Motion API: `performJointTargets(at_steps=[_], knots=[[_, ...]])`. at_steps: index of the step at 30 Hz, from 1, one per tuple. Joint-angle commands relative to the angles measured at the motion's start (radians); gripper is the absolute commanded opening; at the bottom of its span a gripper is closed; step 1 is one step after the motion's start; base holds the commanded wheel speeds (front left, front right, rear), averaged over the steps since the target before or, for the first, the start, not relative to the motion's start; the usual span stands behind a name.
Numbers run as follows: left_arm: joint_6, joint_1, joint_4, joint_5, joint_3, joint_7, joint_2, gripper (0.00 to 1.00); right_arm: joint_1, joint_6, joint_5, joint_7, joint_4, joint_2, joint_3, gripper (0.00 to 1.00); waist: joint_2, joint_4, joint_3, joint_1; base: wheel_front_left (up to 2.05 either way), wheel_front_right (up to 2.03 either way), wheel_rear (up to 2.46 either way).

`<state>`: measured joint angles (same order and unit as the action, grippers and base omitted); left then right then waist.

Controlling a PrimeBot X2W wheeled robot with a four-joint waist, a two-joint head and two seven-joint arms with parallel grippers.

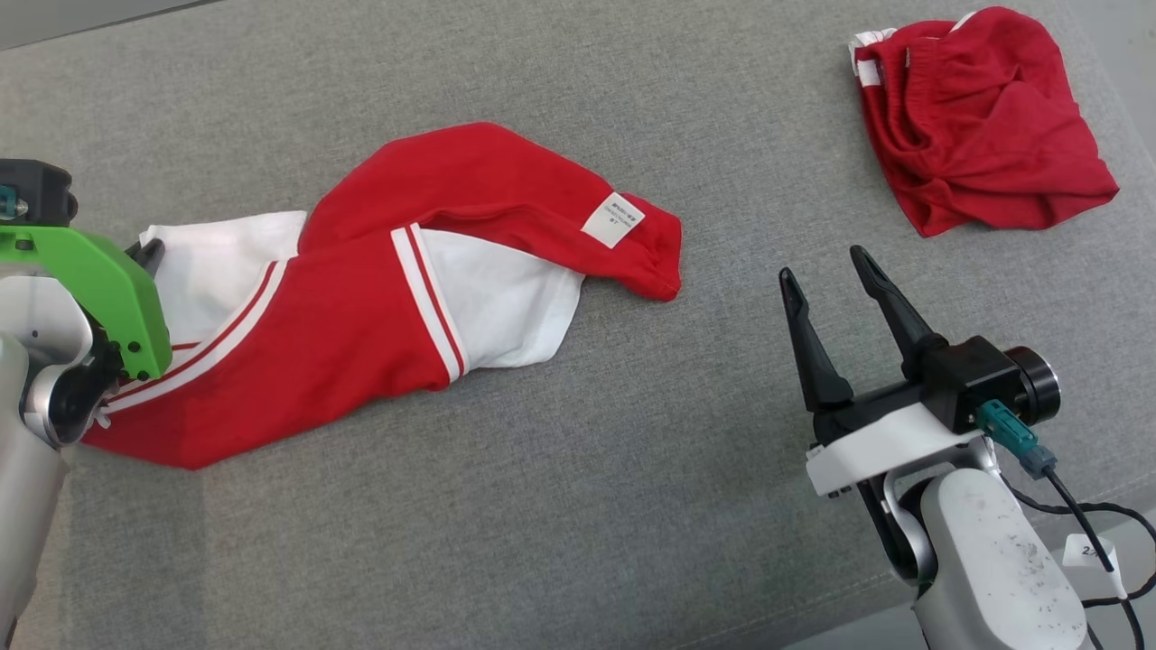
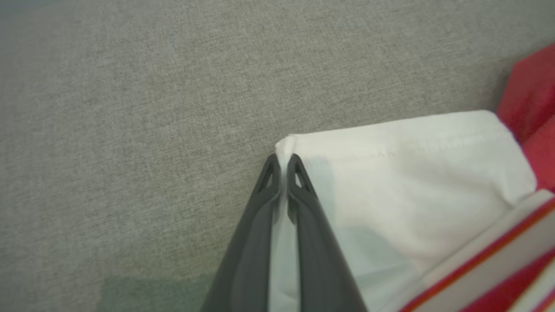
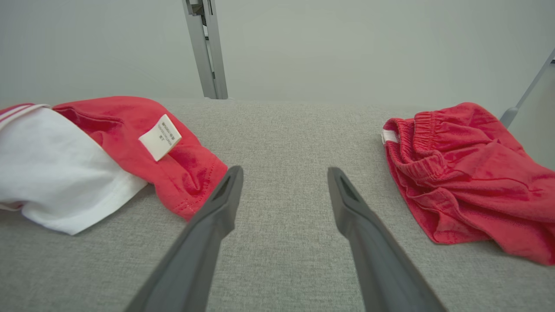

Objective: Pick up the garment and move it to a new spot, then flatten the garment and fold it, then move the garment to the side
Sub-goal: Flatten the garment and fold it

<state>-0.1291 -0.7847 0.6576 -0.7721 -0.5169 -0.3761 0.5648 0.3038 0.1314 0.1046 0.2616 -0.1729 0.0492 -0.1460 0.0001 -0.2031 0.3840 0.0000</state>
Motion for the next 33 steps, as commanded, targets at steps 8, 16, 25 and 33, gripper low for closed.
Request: performJointTargets(at_steps=[8,16,25,33], knots=[[-0.002,-0.026,-0.055,0.046,-0.018,0.143,0.024,0.00,-0.020,-0.002,-0.001,0.005,-0.031,0.003,0.014,1.00,-0.0001,0.033,-0.092,0.0000,0.00,0.00,0.00],[-0.002,-0.011,-0.224,0.063,-0.091,0.262,0.061,0.00,-0.072,-0.002,-0.016,0.005,-0.057,0.003,0.049,1.00,-0.0001,0.079,-0.216,0.0000,0.00,0.00,0.00],[0.033,0.222,-0.524,0.052,-0.180,0.344,0.082,0.00,-0.160,-0.002,-0.016,0.005,-0.067,0.003,0.101,1.00,-0.0001,0.137,-0.325,0.0000,0.00,0.00,0.00],[0.103,0.523,-0.631,0.035,-0.263,0.442,0.044,0.00,-0.228,-0.002,-0.006,0.005,-0.068,0.003,0.133,1.00,-0.0001,0.183,-0.370,0.0000,0.00,0.00,0.00]])
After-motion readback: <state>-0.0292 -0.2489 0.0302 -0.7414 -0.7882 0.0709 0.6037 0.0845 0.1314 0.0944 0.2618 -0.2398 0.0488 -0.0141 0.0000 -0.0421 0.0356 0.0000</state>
